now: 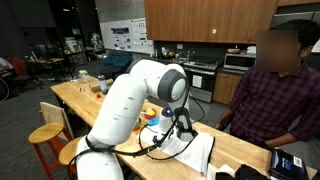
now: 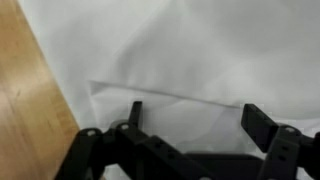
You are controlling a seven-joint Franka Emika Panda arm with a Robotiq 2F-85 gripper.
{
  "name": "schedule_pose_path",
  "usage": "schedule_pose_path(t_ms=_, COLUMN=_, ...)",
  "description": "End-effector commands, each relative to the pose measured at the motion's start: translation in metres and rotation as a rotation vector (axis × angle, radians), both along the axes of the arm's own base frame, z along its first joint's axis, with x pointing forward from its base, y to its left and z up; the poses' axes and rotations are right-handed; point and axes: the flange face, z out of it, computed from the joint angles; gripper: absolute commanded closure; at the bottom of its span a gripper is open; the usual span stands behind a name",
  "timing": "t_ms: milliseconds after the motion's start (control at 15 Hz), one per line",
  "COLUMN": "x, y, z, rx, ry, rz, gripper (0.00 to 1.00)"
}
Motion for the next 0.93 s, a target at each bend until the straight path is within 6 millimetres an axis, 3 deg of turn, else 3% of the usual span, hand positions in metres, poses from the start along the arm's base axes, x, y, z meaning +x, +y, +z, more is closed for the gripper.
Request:
schedule_pose_path(t_ms=0, x=-0.003, y=-0.011, z=0.021, rx=-0.082, ry=-0.020, rz=-0.001, gripper=0.00)
schedule_pose_path(t_ms=133, x=0.012, y=-0.017, z=0.043, rx=-0.053, ry=-0.058, rz=-0.061, gripper=0.00)
schedule_pose_path(t_ms=200, x=0.006, y=-0.006, z=0.013, rx=-0.050, ry=-0.018, rz=-0.017, gripper=0.00)
schedule_pose_path(t_ms=400, x=0.015, y=-0.016, z=0.034, rx=-0.061, ry=-0.063, rz=-0.046, gripper=0.00)
schedule_pose_path(t_ms=467, x=0.014, y=-0.010, z=0.025, rx=-0.077, ry=-0.069, rz=-0.048, gripper=0.00)
schedule_pose_path(t_ms=667, x=0.024, y=-0.027, z=0.014, rx=-0.088, ry=-0.080, rz=-0.258, gripper=0.00)
schedule_pose_path(t_ms=867, x=0.035, y=-0.032, z=0.022, rx=-0.066, ry=-0.130, rz=-0.418, gripper=0.00)
